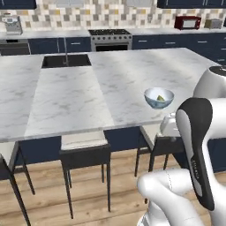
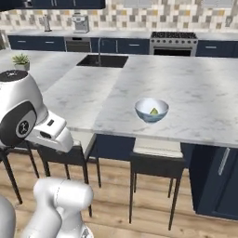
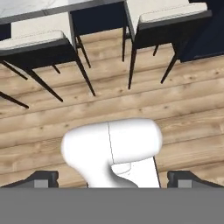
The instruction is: There is a bowl on the dining counter. Grab a lemon wedge from the fridge and place it in the bowl. Then get the liquor bottle and glass cup from the cabinet and place them next to the bowl.
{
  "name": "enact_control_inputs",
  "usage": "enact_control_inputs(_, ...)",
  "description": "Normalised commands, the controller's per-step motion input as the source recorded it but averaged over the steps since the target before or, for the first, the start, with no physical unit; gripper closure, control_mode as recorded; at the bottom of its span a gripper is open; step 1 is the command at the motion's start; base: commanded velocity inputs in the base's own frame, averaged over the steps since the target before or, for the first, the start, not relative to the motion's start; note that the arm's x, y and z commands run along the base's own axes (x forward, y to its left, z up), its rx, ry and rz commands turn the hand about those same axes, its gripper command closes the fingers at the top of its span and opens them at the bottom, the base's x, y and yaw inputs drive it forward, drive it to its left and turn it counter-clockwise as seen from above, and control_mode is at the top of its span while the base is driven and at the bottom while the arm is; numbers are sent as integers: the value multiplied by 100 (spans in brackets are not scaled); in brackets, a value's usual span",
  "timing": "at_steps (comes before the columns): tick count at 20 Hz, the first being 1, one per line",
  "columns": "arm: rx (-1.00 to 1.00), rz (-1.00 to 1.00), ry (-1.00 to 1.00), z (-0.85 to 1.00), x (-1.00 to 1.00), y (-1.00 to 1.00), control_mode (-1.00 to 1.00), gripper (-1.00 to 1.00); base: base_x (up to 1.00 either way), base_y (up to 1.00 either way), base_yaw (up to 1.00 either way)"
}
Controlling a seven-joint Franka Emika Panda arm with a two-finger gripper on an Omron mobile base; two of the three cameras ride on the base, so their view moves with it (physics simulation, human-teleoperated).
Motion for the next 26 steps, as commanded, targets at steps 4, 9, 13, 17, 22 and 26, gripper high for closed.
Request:
enact_control_inputs(4,0,0,0,0,0,0,100,-100,-6,100,0)
enact_control_inputs(9,0,0,0,0,0,0,100,-100,-4,100,0)
enact_control_inputs(13,0,0,0,0,0,0,100,-100,-6,100,1)
enact_control_inputs(17,0,0,0,0,0,0,100,-100,-10,100,5)
enact_control_inputs(22,0,0,0,0,0,0,100,-100,-11,100,13)
enact_control_inputs(26,0,0,0,0,0,0,100,-100,0,100,46)
